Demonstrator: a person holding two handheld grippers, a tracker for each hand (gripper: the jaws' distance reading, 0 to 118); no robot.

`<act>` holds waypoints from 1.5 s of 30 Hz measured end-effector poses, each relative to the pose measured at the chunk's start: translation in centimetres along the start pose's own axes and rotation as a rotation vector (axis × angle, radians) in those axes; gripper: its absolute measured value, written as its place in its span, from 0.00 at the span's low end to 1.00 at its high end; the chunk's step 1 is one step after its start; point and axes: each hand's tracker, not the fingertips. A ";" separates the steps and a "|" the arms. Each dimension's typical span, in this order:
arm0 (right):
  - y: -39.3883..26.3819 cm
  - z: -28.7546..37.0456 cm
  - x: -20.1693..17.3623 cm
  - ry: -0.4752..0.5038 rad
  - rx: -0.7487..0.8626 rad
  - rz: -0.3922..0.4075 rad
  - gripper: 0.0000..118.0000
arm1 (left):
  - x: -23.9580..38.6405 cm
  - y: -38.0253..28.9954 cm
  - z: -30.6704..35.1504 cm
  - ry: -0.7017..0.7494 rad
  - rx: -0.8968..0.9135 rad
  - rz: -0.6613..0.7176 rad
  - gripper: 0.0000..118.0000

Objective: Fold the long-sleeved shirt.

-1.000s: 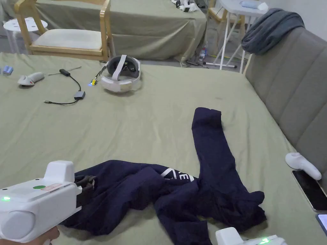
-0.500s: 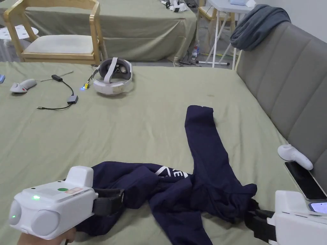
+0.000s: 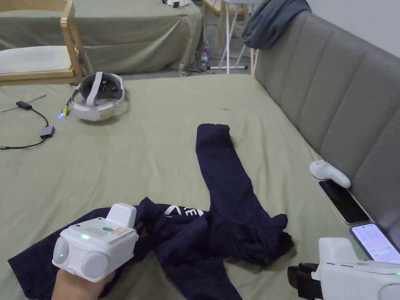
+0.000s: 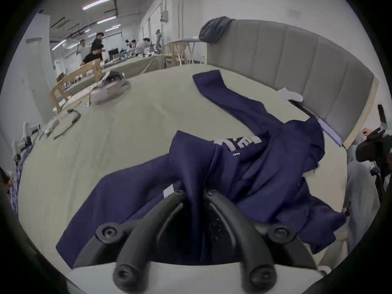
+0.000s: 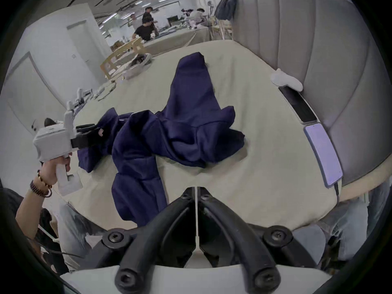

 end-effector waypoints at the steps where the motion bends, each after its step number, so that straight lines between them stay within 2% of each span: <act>1: 0.3 -0.4 0.2 0.003 0.002 -0.001 0.01 | 0.0 0.1 0.8 -0.012 0.007 0.002 0.12; 2: 0.6 -0.7 0.4 0.003 0.005 -0.004 0.11 | 0.4 0.7 2.5 -0.015 0.018 0.004 0.11; 3: 1.0 -0.9 0.6 0.000 0.015 -0.007 0.32 | 0.5 0.7 3.4 -0.014 0.038 0.003 0.11; 4: 1.5 -1.5 0.8 -0.003 0.032 -0.010 0.69 | 0.5 0.8 4.3 -0.007 0.062 0.000 0.11; 5: 1.8 -1.7 0.4 -0.013 0.046 -0.009 0.87 | 0.5 0.9 5.0 0.002 0.078 0.001 0.11; 6: 2.4 -2.6 0.5 -0.024 0.053 -0.016 0.89 | 0.1 1.2 5.6 0.003 0.091 0.011 0.11; 8: 4.0 -4.7 0.8 -0.037 0.053 -0.029 0.78 | -0.4 1.6 6.8 -0.014 0.119 0.033 0.11; 11: 6.4 -8.5 0.2 -0.059 0.037 -0.064 0.74 | -1.0 2.2 7.8 0.004 0.151 0.057 0.11; 12: 7.1 -10.3 0.4 -0.051 0.041 -0.079 0.65 | -1.3 2.4 8.1 0.007 0.163 0.067 0.11; 13: 7.8 -12.2 0.5 -0.051 0.039 -0.092 0.33 | -1.7 2.7 8.5 0.009 0.175 0.080 0.11; 15: 8.9 -14.8 0.6 -0.048 0.009 -0.109 0.10 | -3.0 3.0 8.8 0.026 0.210 0.126 0.11; 16: 9.2 -14.9 0.3 -0.037 -0.030 -0.124 0.04 | -3.7 3.3 9.4 0.038 0.230 0.154 0.11; 17: 9.5 -13.9 -0.3 -0.066 -0.035 -0.145 0.05 | -4.4 3.7 10.1 0.039 0.248 0.171 0.11; 18: 10.1 -12.5 -1.1 -0.058 -0.013 -0.113 0.05 | -4.7 4.9 11.3 0.041 0.281 0.181 0.10; 20: 12.2 -8.5 -2.8 -0.006 0.123 0.011 0.05 | -6.7 6.7 13.6 0.047 0.351 0.199 0.10; 23: 17.4 -1.3 -5.3 0.029 0.310 0.080 0.05 | -10.1 11.3 17.6 0.035 0.458 0.252 0.10; 24: 19.8 1.2 -6.3 0.052 0.377 0.101 0.05 | -11.3 13.4 18.9 0.069 0.504 0.248 0.10; 25: 23.2 2.6 -5.2 0.077 0.429 0.099 0.05 | -12.8 15.6 20.2 0.093 0.548 0.252 0.10; 27: 28.6 7.0 -7.2 0.135 0.541 0.125 0.05 | -15.6 20.1 22.6 0.120 0.625 0.255 0.10; 29: 34.9 10.6 -9.5 0.122 0.628 0.205 0.05 | -18.1 25.2 24.8 0.119 0.686 0.247 0.10; 30: 37.7 12.3 -11.1 0.097 0.682 0.251 0.05 | -21.9 28.0 24.9 0.127 0.723 0.254 0.10; 31: 40.6 14.0 -12.8 0.072 0.722 0.286 0.05 | -23.0 30.8 25.7 0.136 0.740 0.247 0.10; 34: 47.6 18.5 -17.8 -0.003 0.839 0.322 0.05 | -23.0 38.5 28.5 0.217 0.817 0.236 0.10; 37: 53.4 23.2 -21.3 -0.046 0.956 0.355 0.05 | -24.5 45.1 31.6 0.225 0.904 0.298 0.10; 41: 58.9 29.1 -24.5 -0.073 1.063 0.341 0.05 | -22.6 51.2 35.3 0.283 0.967 0.285 0.10; 45: 61.8 32.6 -26.2 -0.098 1.132 0.344 0.05 | -21.2 54.7 37.5 0.310 1.000 0.294 0.10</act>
